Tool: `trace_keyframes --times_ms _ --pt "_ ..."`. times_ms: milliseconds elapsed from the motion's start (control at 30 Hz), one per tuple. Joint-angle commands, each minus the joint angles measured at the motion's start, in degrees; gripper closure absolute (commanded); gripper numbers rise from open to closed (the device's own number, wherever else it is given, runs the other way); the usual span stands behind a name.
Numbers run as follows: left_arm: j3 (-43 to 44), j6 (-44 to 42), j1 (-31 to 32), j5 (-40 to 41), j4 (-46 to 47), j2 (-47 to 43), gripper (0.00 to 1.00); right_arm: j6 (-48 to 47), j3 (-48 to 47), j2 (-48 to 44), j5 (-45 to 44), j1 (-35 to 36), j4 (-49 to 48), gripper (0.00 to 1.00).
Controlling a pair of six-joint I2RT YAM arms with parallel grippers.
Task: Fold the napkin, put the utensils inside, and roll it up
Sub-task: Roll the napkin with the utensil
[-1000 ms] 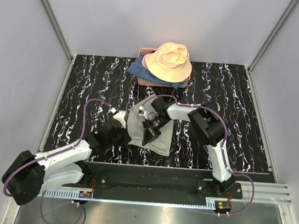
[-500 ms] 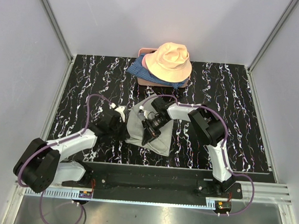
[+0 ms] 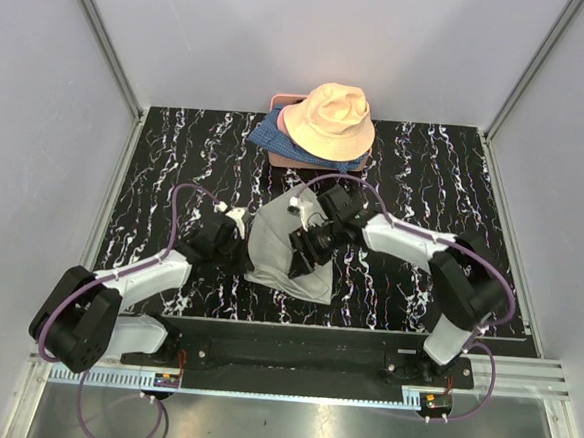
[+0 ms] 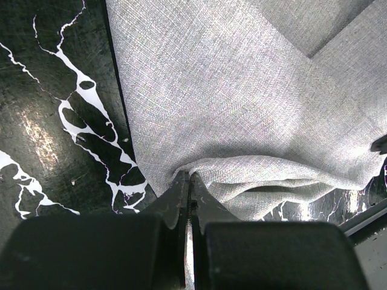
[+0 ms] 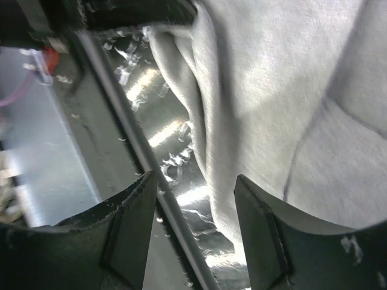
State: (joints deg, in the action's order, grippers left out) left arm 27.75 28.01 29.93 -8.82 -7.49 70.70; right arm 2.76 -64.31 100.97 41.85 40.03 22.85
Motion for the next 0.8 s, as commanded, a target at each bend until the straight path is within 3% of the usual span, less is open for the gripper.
trace_keyframes --times_ms 0,233,767 --pt "1.26 -1.29 -0.4 -0.94 -1.65 1.11 1.0 -1.53 8.58 -8.13 -15.52 5.03 -9.83 0.36" --pt "1.26 -1.38 -0.49 -1.2 -1.65 1.11 1.0 -1.97 16.23 -13.34 -29.97 13.22 -19.41 0.32" --pt "1.52 -1.38 -0.49 -1.46 -2.18 0.5 1.0 -5.4 16.85 -11.32 -39.02 21.31 -21.62 0.37"
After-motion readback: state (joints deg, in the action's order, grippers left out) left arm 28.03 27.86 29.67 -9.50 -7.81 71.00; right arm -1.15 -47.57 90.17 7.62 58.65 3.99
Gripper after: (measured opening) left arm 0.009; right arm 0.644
